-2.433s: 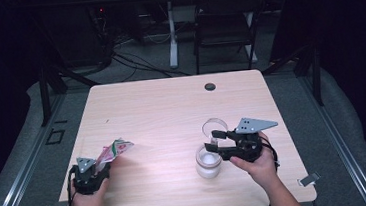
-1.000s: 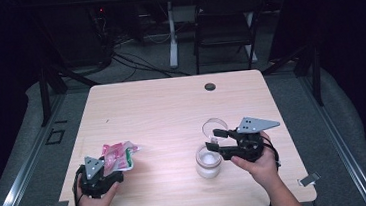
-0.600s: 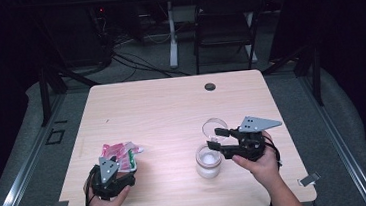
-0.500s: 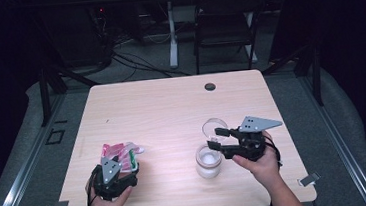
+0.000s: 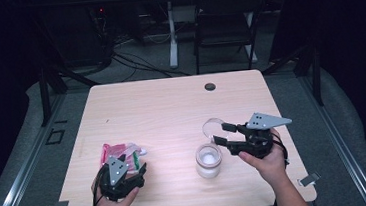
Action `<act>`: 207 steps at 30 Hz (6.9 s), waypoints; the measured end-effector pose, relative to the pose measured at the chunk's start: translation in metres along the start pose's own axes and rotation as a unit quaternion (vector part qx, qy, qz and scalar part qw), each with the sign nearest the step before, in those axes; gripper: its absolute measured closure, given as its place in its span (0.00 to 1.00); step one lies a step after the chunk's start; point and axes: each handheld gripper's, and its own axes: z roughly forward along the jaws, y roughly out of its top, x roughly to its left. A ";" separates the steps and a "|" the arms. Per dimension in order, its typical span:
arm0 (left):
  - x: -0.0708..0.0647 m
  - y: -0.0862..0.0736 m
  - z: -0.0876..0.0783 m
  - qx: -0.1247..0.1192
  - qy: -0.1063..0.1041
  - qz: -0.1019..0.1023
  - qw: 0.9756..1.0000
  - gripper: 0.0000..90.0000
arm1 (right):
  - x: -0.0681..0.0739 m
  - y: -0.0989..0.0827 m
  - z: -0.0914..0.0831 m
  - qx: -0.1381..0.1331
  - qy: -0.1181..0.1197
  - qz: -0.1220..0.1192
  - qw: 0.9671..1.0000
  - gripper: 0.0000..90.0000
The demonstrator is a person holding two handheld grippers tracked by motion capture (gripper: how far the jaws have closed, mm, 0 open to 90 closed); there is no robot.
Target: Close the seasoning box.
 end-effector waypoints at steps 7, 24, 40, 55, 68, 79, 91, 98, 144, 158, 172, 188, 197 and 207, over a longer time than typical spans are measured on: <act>-0.006 0.007 0.002 0.000 -0.015 -0.005 1.000 0.32 | -0.010 0.002 -0.011 -0.011 -0.019 0.010 1.000 0.49; -0.016 0.012 0.010 0.004 -0.031 -0.001 0.999 0.33 | -0.029 -0.007 -0.011 0.004 -0.049 0.031 0.998 0.49; -0.018 0.007 0.013 0.010 -0.032 0.004 0.999 0.35 | -0.038 -0.016 0.006 0.022 -0.047 0.044 0.998 0.50; -0.018 0.006 0.012 0.009 -0.032 0.003 0.999 0.36 | -0.035 -0.017 0.011 0.029 -0.042 0.035 0.998 0.66; -0.017 0.005 0.012 0.009 -0.029 0.000 1.000 0.36 | -0.036 -0.019 0.012 0.033 -0.041 0.034 0.998 0.77; -0.017 0.005 0.013 0.011 -0.028 0.000 1.000 0.36 | -0.033 -0.018 0.012 0.035 -0.042 0.025 0.998 0.77; -0.016 0.005 0.013 0.012 -0.029 0.000 0.999 0.36 | -0.028 -0.017 0.012 0.039 -0.045 0.011 0.998 0.76; -0.016 0.005 0.013 0.013 -0.029 0.002 0.999 0.37 | -0.024 -0.016 0.012 0.042 -0.047 0.000 0.998 0.74; -0.022 0.011 0.020 0.009 -0.044 0.011 0.999 0.38 | 0.008 -0.019 0.013 0.057 -0.055 -0.067 0.995 0.67; -0.025 0.012 0.022 0.010 -0.052 0.016 0.998 0.40 | 0.014 -0.018 0.015 0.070 -0.061 -0.087 0.992 0.65; -0.023 0.010 0.021 0.010 -0.051 0.017 0.999 0.40 | 0.027 -0.026 0.019 0.089 -0.077 -0.139 0.983 0.62; -0.021 0.010 0.020 0.013 -0.050 0.019 0.998 0.40 | 0.036 -0.035 0.021 0.093 -0.085 -0.171 0.977 0.58; -0.022 0.009 0.021 0.013 -0.049 0.018 0.999 0.40 | 0.039 -0.040 0.022 0.094 -0.087 -0.181 0.975 0.56; -0.021 0.009 0.020 0.011 -0.049 0.017 0.999 0.40 | 0.041 -0.044 0.025 0.099 -0.087 -0.191 0.973 0.52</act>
